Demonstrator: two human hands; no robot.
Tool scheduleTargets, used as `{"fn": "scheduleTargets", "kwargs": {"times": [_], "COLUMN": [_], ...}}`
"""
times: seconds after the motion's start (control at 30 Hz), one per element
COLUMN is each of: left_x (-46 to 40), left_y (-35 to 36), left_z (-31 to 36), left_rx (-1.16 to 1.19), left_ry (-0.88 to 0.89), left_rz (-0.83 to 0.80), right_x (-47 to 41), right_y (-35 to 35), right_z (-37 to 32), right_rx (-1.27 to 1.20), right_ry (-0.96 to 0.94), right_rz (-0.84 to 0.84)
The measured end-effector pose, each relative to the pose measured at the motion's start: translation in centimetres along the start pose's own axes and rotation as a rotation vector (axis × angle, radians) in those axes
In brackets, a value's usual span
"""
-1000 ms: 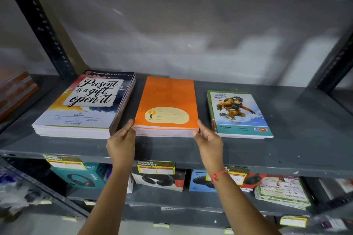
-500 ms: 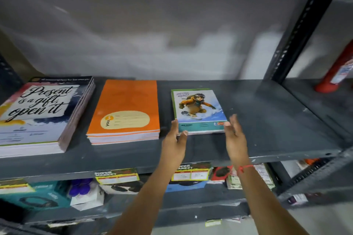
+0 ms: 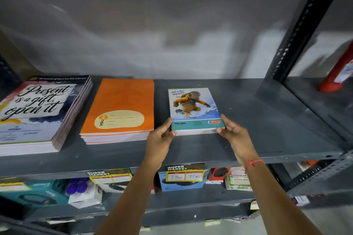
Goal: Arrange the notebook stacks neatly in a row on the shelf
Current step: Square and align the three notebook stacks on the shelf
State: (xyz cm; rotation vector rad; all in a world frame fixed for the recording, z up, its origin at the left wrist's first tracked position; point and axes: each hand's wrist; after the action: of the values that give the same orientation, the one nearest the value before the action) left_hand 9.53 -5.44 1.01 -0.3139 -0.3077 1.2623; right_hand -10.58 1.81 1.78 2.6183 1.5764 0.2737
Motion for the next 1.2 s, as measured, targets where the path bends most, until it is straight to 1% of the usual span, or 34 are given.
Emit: {"fn": "scheduleTargets", "kwargs": {"times": [0.2, 0.5, 0.77, 1.0, 1.2], "left_x": [-0.5, -0.5, -0.5, -0.9, -0.7], "left_y": [0.8, 1.2, 1.3, 1.4, 1.3], "left_z": [-0.4, -0.4, -0.2, -0.3, -0.8], "left_rx": [0.072, 0.118, 0.186, 0.229, 0.235], "left_ry": [-0.041, -0.075, -0.090, -0.117, -0.070], "left_rz": [0.102, 0.186, 0.199, 0.217, 0.235], "right_x": [0.2, 0.3, 0.0, 0.0, 0.2], "right_y": [0.6, 1.0, 0.9, 1.2, 1.3], "right_z": [-0.2, -0.5, -0.6, -0.4, 0.1], "right_rx": [-0.009, -0.033, -0.069, -0.073, -0.059], "right_ry": [0.004, 0.028, 0.032, 0.027, -0.022], "right_rz": [0.034, 0.089, 0.089, 0.125, 0.176]}}
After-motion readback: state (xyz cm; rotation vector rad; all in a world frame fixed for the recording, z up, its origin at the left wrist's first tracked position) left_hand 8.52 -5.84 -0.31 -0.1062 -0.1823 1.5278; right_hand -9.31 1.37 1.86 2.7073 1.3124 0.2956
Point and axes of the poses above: each hand's wrist, its own x-axis away from the middle knuckle, its own y-axis out of the palm, z = x × y, and after that the axes turned 14 degrees about -x, right-handed
